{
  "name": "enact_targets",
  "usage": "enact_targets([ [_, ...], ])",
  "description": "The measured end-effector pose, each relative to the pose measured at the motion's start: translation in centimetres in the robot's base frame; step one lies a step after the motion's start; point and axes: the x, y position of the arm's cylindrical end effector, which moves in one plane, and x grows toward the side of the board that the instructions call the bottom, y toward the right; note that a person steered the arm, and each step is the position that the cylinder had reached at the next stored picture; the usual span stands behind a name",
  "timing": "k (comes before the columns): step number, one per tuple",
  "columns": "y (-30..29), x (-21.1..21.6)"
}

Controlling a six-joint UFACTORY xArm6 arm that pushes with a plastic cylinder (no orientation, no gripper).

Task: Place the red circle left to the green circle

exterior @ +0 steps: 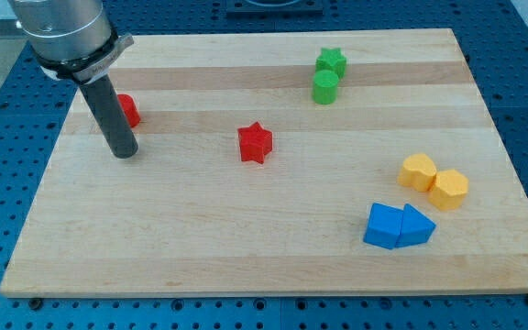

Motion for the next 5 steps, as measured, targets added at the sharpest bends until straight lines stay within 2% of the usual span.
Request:
enact_targets([
  [1, 0.0, 0.0],
  [2, 0.0, -2.8],
  [3, 0.0, -3.5],
  [4, 0.0, -8.0],
  [5, 0.0, -7.6],
])
